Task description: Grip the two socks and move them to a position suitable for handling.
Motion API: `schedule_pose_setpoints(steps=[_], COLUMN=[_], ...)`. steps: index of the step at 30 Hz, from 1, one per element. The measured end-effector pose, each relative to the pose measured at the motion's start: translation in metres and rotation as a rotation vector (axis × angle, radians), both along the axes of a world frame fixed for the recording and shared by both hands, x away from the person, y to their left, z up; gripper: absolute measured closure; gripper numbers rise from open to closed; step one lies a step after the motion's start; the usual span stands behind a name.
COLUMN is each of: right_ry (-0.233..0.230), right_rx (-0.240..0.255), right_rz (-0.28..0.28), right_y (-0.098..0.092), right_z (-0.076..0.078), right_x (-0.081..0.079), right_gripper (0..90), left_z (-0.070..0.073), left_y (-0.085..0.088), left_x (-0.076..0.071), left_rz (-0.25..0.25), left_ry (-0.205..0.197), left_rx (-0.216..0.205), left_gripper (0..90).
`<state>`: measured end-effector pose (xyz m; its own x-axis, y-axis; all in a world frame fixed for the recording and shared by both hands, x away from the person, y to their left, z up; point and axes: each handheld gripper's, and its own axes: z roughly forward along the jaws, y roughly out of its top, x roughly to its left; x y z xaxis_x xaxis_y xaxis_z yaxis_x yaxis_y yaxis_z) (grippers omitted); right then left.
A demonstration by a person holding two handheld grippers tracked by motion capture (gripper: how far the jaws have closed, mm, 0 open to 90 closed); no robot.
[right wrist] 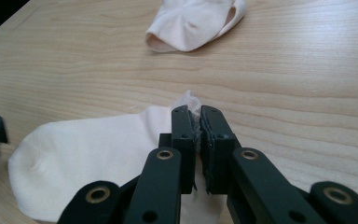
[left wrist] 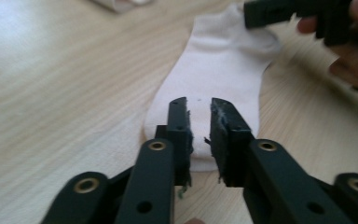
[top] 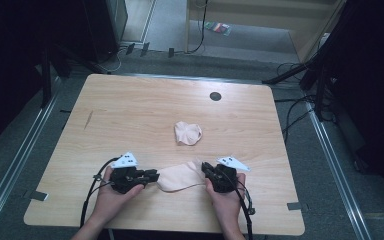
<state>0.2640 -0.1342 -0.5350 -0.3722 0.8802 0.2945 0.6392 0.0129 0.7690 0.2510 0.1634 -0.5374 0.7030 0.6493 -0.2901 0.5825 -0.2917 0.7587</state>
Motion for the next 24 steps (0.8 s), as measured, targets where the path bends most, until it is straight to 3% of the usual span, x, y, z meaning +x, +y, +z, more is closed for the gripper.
schedule_pose_setpoints(steps=[2,3,4,10,15,17,18,21,23,24], right_ry=[0.004,0.004,0.011,0.036,0.019,0.017,0.025,0.024,0.044,0.042], right_rx=[-0.013,-0.013,-0.02,-0.029,-0.05,-0.065,-0.067,-0.063,-0.032,-0.016], right_rz=[0.002,0.002,-0.001,0.014,0.031,0.031,0.022,0.022,0.052,0.059], right_y=[0.001,0.001,0.001,-0.003,0.0,0.001,0.0,-0.002,-0.004,-0.005], right_z=[-0.002,-0.002,-0.003,-0.004,0.0,0.0,0.001,0.002,0.002,0.002], right_x=[-0.001,-0.001,-0.001,-0.011,-0.016,-0.016,-0.018,-0.02,-0.023,-0.023], right_gripper=[85.8,85.8,85.8,86.2,87.2,87.9,88.3,88.3,85.4,77.4], left_z=[-0.008,-0.008,-0.01,-0.008,-0.007,-0.006,-0.005,-0.005,-0.006,-0.007], left_y=[-0.01,-0.01,-0.012,-0.001,0.007,0.007,0.006,0.005,0.007,0.01], left_x=[0.001,0.001,0.002,0.003,0.003,0.001,-0.001,-0.002,-0.002,-0.003], left_rz=[0.003,0.003,0.003,0.027,0.02,0.013,0.008,0.008,0.002,-0.017], left_ry=[0.011,0.011,0.013,0.012,0.011,-0.009,-0.032,-0.04,-0.044,-0.039], left_rx=[0.079,0.079,0.11,0.153,0.173,0.203,0.238,0.248,0.228,0.179], left_gripper=[81.5,81.5,81.6,87.7,90.0,90.0,90.0,90.0,89.7,83.9])
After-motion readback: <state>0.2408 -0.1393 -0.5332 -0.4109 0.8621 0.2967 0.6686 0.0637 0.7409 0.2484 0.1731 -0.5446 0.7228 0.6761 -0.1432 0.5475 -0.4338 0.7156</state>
